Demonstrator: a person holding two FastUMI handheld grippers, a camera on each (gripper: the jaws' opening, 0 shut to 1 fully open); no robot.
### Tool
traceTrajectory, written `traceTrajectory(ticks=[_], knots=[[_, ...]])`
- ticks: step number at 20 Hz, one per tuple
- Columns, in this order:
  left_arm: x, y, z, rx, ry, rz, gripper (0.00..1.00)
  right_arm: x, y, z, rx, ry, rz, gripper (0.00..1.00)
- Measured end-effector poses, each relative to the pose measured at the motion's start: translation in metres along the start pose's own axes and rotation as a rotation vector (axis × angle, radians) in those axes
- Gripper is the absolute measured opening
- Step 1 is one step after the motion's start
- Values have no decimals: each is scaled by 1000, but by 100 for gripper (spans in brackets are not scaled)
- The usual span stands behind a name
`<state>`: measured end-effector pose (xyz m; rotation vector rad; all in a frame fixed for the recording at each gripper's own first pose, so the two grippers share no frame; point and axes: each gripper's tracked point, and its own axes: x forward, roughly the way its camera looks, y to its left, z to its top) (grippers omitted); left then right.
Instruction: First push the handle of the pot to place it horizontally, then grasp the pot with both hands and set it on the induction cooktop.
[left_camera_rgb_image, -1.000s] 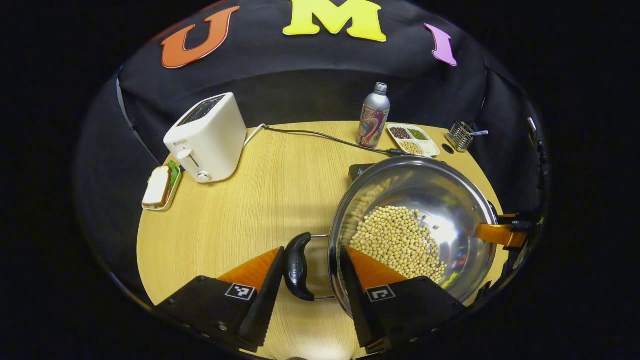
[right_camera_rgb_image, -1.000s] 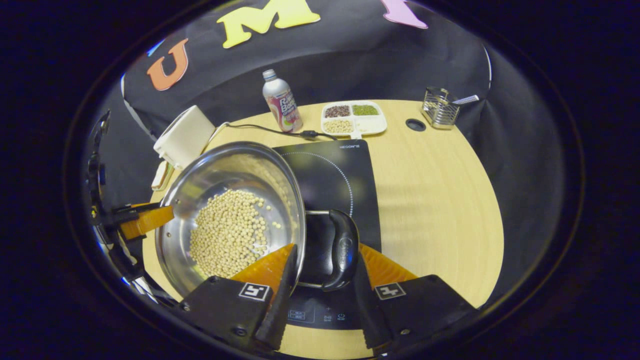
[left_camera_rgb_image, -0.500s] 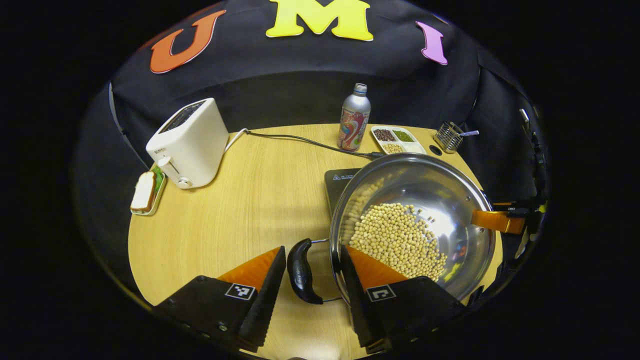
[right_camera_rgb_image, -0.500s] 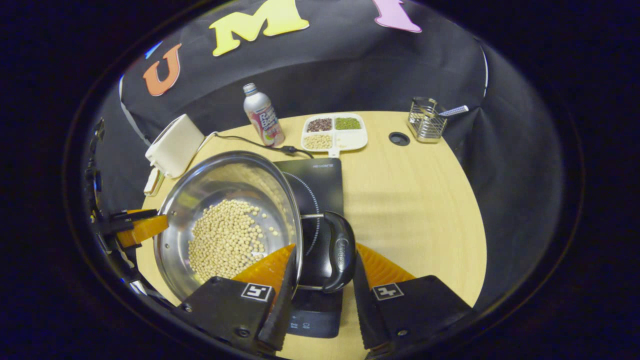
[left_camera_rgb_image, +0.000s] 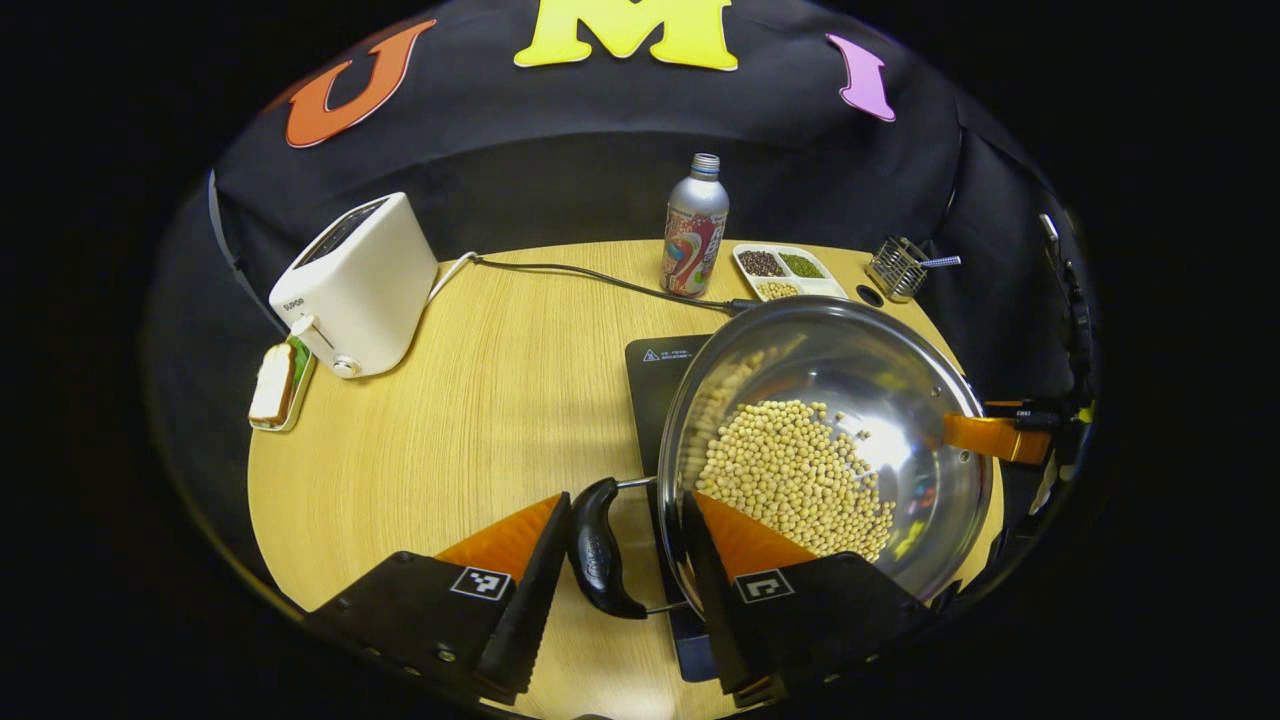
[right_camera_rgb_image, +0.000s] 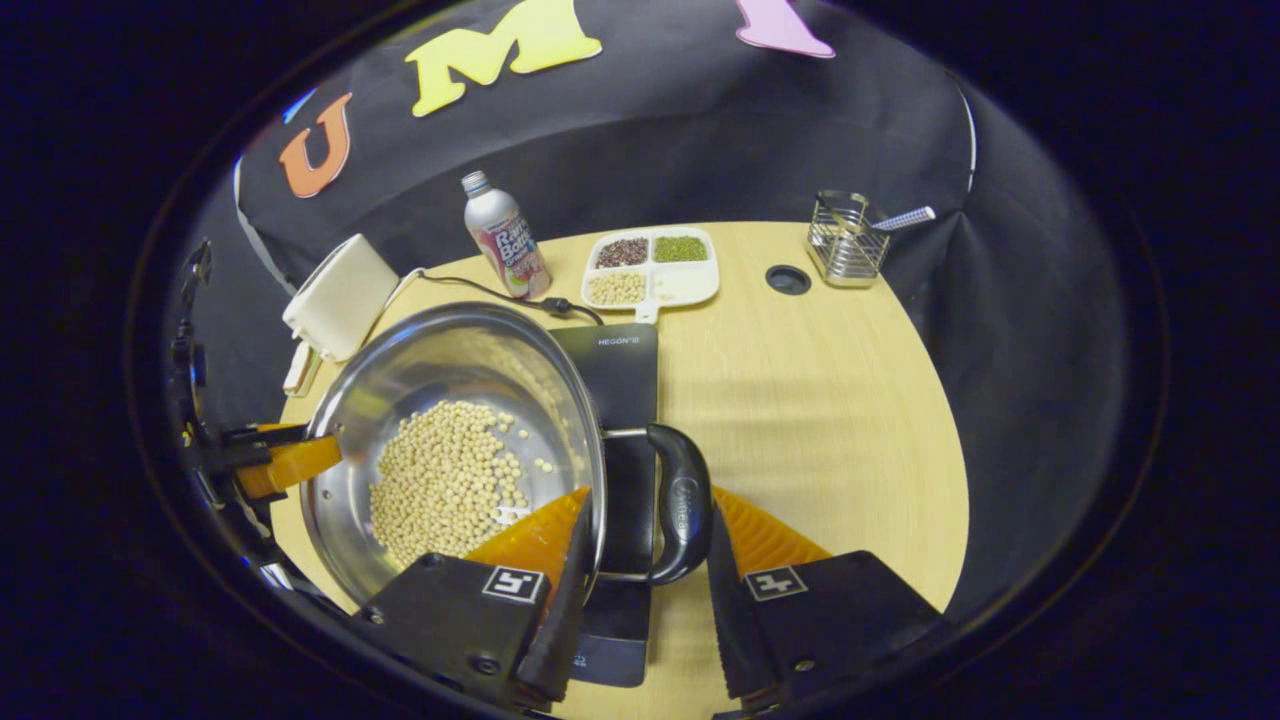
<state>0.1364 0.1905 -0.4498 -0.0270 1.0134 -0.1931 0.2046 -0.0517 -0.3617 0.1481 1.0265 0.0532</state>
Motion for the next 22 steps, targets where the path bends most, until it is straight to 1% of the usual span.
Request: traceTrajectory(ticks=[4,5,6,8,12,13,14,15,16,17,18,19,20,22], knots=[[5,-1,-3,-3,10,2,67,2,-5,3,5,-15,-7,57],[5,-1,-4,-5,11,3,80,2,-6,4,2,-17,-8,57],[5,-2,-3,-2,8,1,67,4,-7,5,4,-20,-10,57],[4,-2,-3,-1,6,5,67,3,-8,3,-24,-5,-13,57],[1,3,-1,0,1,9,68,2,-9,4,-15,-12,-19,58],[-1,3,0,1,-8,12,69,2,-10,5,-11,-19,-25,62],[-3,5,3,0,-19,12,80,1,-10,7,-16,-35,-26,63],[-6,5,4,0,-30,14,69,-5,-9,15,-13,-77,-25,68],[-10,8,7,4,-45,23,69,-7,-8,24,-8,-134,-28,68],[-14,11,11,3,-68,41,83,-12,-8,32,-19,-170,-45,69],[-18,15,16,2,-92,54,96,-22,-5,39,-46,-199,-42,81],[-19,18,19,2,-115,66,98,-28,1,43,-65,-226,-28,93],[-22,20,22,2,-127,73,97,-31,6,46,-79,-244,-28,96],[-31,20,24,3,-149,74,97,-39,13,56,-91,-291,-30,96]])
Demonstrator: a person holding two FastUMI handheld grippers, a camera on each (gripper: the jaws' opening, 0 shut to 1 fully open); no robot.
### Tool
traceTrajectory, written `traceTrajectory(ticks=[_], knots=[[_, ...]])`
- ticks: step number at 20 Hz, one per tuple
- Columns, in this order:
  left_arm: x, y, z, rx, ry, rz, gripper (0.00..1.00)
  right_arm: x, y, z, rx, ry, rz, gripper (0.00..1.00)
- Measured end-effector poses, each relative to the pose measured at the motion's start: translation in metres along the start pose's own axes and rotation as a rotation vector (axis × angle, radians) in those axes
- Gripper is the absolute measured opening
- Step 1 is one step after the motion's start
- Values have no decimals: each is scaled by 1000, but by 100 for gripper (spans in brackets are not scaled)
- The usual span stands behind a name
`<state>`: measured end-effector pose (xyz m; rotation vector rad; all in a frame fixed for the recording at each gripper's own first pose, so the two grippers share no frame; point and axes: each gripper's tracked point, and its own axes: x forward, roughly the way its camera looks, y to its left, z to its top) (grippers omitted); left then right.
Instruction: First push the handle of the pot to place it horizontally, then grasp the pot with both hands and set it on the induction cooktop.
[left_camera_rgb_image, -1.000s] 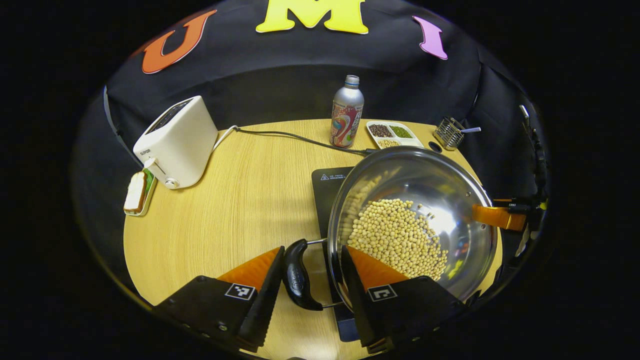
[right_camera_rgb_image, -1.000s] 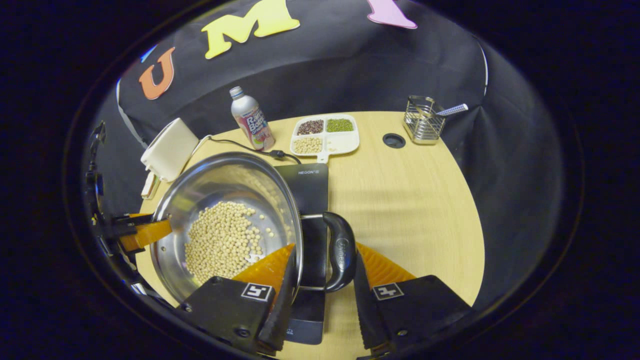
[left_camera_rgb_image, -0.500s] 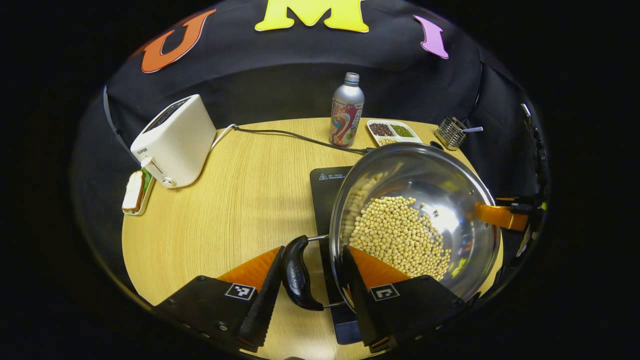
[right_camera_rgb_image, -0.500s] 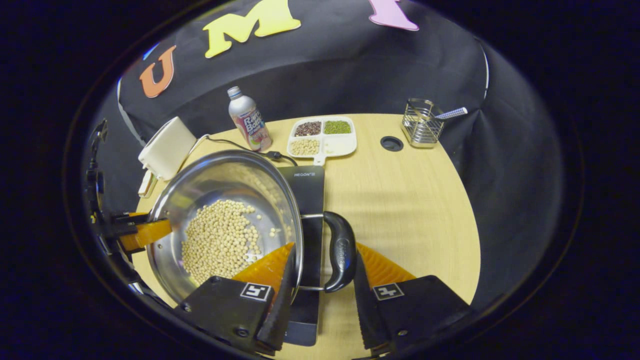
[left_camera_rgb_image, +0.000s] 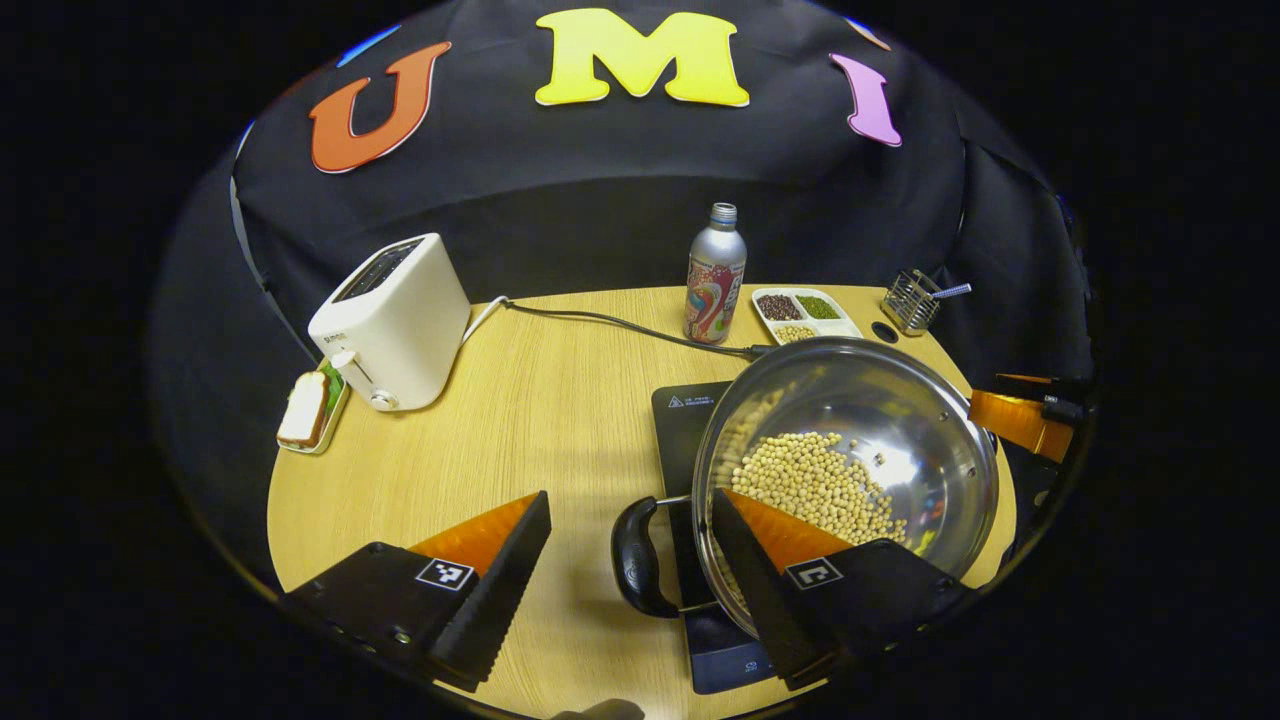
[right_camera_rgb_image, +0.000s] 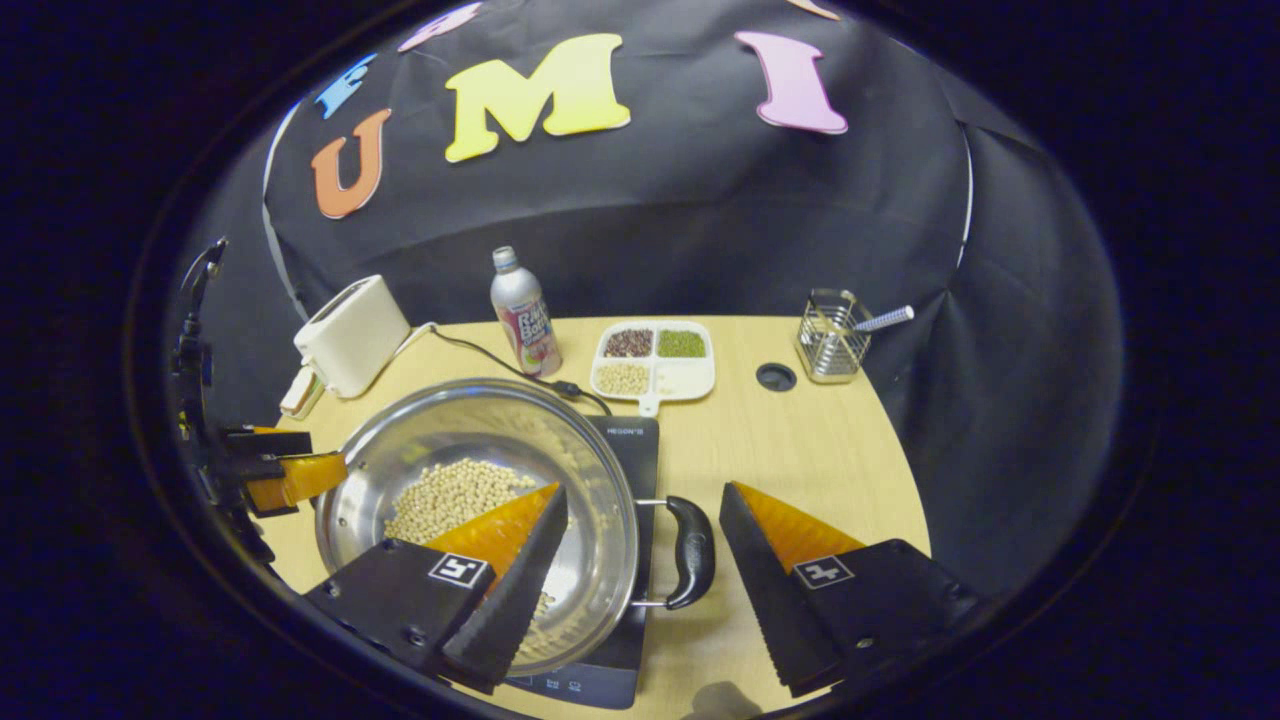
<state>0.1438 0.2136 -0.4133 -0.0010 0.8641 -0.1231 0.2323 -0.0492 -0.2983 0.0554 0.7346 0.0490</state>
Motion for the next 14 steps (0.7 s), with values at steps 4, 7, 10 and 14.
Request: traceTrajectory(ticks=[4,7,10,14], knots=[[-16,1,8,22,-35,7,97,-13,14,4,-18,-21,10,96],[-36,4,20,40,-89,18,98,-31,22,14,-29,-64,6,96],[-70,6,46,51,-200,36,100,-64,36,33,-71,-142,13,96],[-138,16,88,73,-392,74,98,-127,57,73,-72,-298,21,96]])
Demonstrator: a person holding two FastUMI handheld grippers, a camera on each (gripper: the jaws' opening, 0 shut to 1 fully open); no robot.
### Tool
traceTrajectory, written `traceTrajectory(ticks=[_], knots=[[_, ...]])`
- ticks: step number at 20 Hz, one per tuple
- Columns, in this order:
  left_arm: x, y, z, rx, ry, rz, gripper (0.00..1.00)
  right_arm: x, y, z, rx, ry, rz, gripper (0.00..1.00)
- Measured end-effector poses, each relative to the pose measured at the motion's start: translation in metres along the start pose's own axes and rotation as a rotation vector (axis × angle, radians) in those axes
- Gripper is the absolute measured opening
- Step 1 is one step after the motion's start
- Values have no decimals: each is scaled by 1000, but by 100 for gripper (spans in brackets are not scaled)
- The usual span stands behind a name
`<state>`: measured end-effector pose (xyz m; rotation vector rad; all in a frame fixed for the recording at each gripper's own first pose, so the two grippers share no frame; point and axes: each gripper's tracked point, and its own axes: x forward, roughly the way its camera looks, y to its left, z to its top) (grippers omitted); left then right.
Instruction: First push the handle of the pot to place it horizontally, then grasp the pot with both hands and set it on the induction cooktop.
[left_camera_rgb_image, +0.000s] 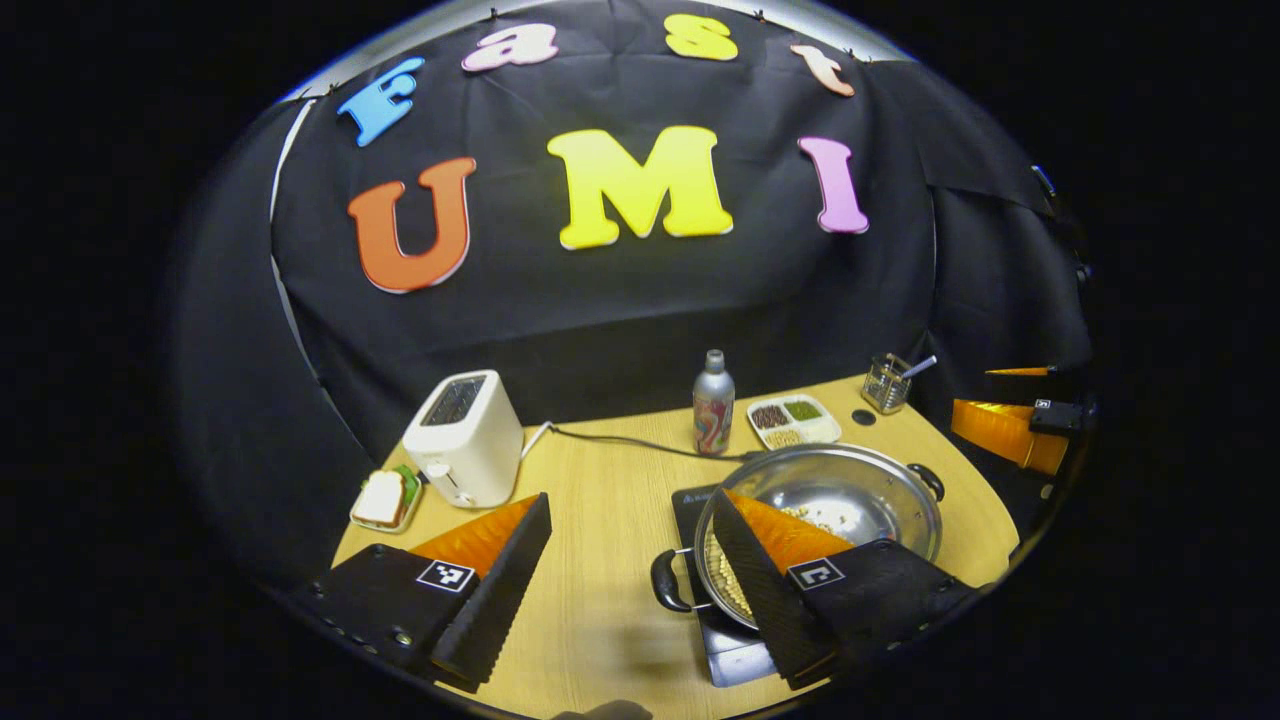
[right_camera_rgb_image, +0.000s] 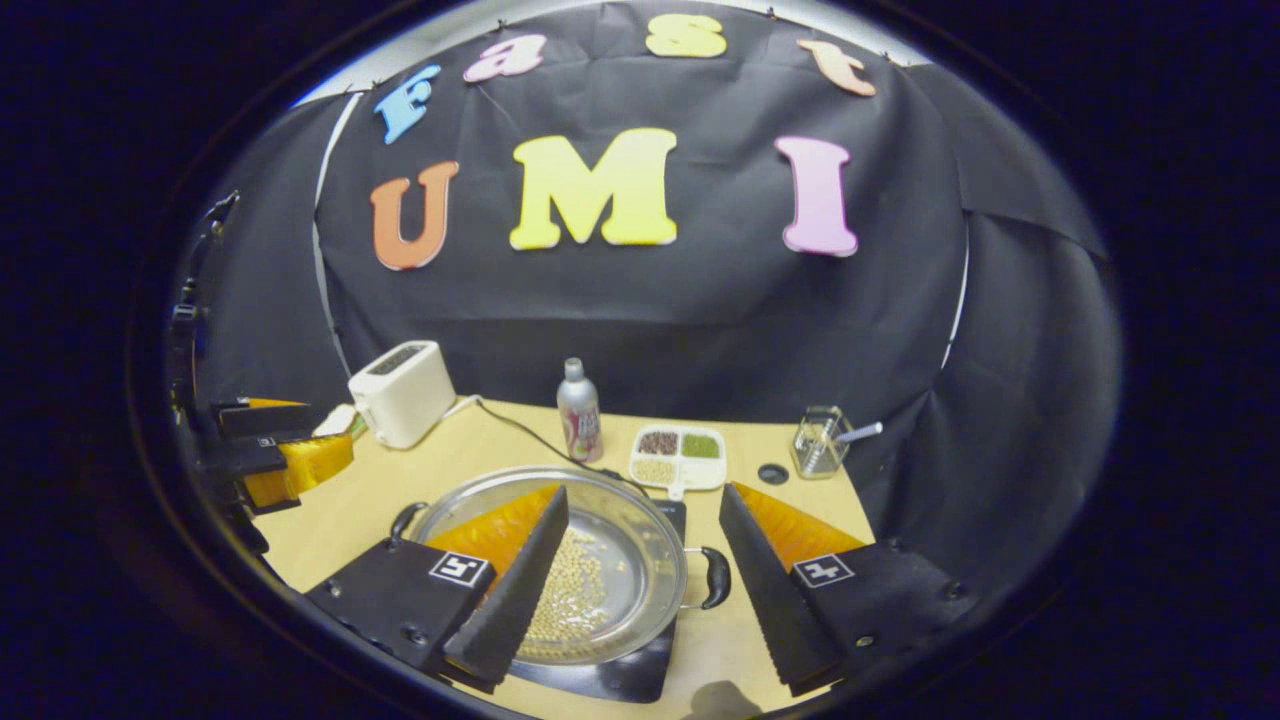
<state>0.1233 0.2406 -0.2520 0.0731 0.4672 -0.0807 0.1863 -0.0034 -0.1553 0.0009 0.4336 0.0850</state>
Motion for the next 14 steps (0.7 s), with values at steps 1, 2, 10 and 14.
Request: traceTrajectory(ticks=[1,2,10,14], knots=[[-14,4,14,0,-41,6,98,-14,4,15,8,-38,1,96],[-28,10,27,-2,-82,14,98,-27,8,31,11,-80,0,96],[-138,64,110,-79,-332,85,97,-139,35,118,15,-324,-10,98],[-179,86,123,-115,-400,115,97,-176,37,132,41,-375,-21,99]])
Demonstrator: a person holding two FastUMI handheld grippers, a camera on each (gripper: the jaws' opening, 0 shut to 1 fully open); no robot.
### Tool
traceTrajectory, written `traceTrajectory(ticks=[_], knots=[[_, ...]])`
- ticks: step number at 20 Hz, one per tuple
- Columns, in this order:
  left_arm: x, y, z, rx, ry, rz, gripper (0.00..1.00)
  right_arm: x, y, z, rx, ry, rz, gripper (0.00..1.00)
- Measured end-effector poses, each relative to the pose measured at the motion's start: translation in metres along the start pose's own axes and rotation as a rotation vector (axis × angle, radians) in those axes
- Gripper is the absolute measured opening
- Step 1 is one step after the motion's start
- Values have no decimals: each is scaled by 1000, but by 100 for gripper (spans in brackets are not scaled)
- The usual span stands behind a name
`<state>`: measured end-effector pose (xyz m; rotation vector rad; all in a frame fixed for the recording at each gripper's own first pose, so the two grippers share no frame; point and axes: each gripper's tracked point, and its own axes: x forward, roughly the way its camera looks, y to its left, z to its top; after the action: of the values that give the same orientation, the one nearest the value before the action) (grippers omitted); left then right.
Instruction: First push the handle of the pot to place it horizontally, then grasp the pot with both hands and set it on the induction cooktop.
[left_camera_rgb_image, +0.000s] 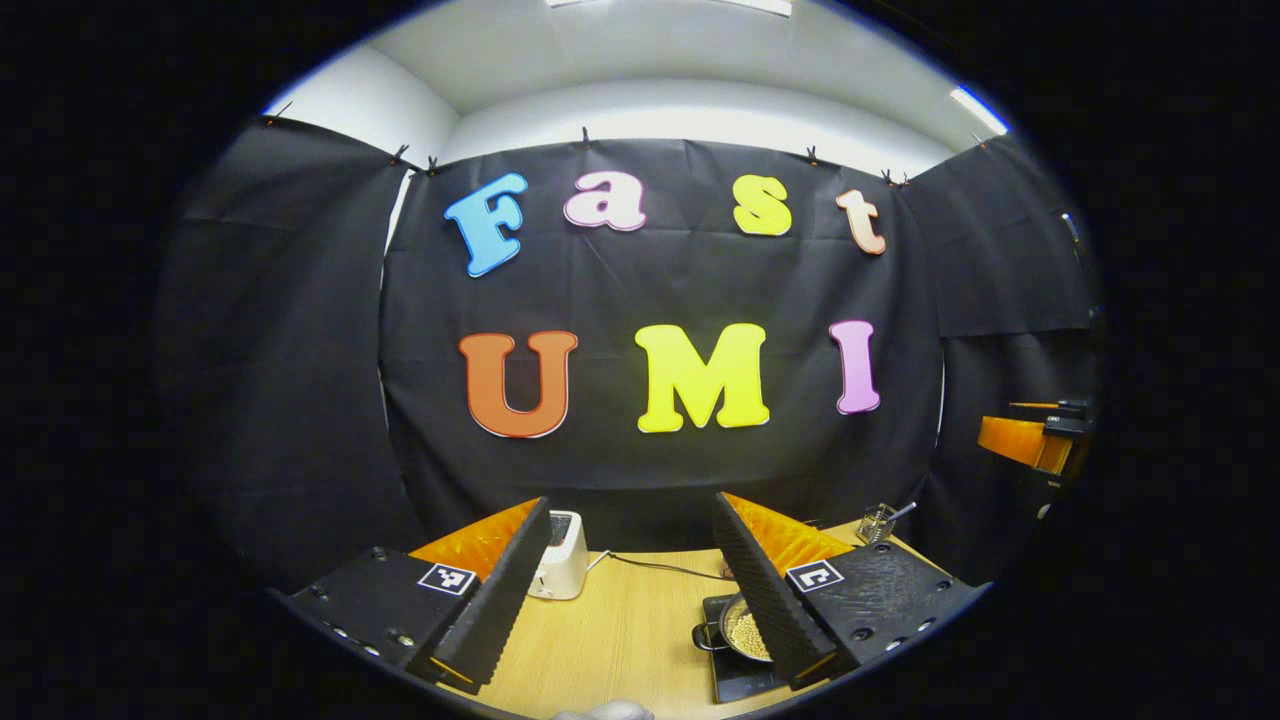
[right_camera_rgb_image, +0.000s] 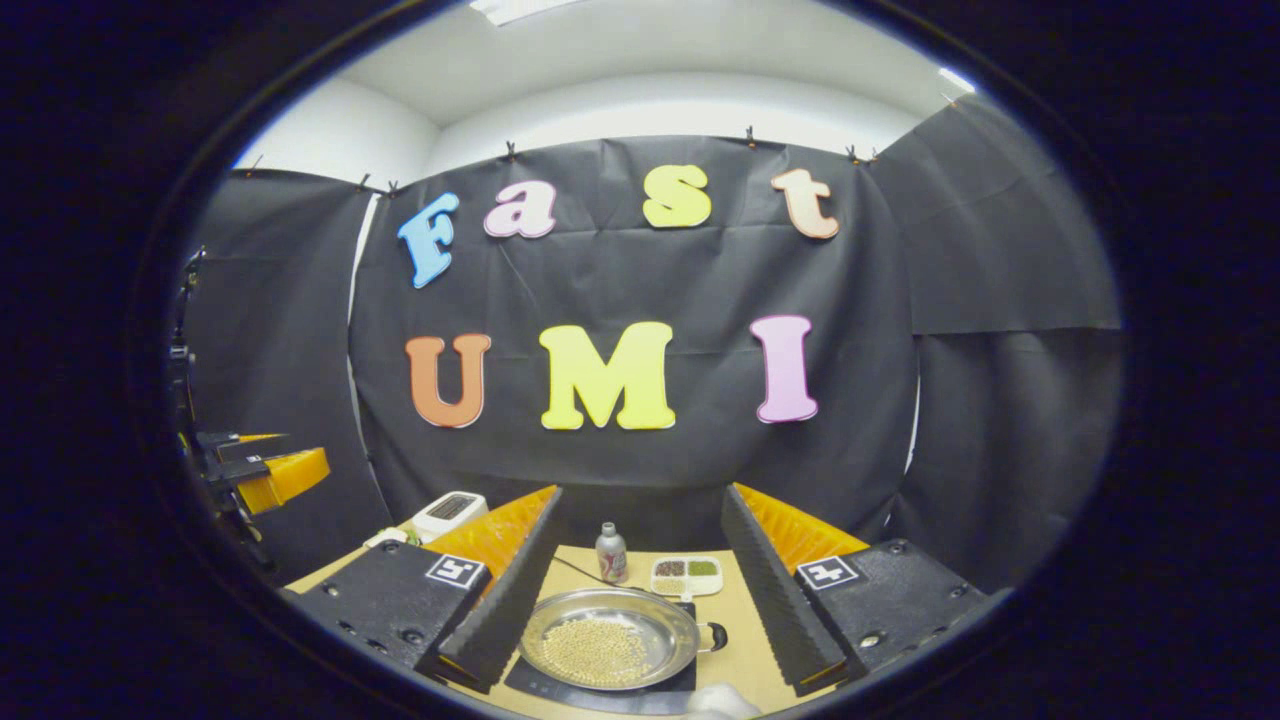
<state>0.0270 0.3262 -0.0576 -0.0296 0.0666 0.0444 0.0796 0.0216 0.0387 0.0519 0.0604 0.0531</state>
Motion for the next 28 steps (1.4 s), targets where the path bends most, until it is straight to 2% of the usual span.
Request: traceTrajectory(ticks=[4,11,15,28], knots=[[-28,22,5,-4,-16,37,97,-24,-7,13,6,-45,-35,99],[-64,38,-3,-2,-12,80,96,-51,-7,3,-4,-65,-38,98],[-71,36,-16,-15,10,74,96,-59,-8,-8,0,-43,-47,98],[-77,27,-11,-7,-6,58,96,-65,6,-12,-28,-26,-33,99]])
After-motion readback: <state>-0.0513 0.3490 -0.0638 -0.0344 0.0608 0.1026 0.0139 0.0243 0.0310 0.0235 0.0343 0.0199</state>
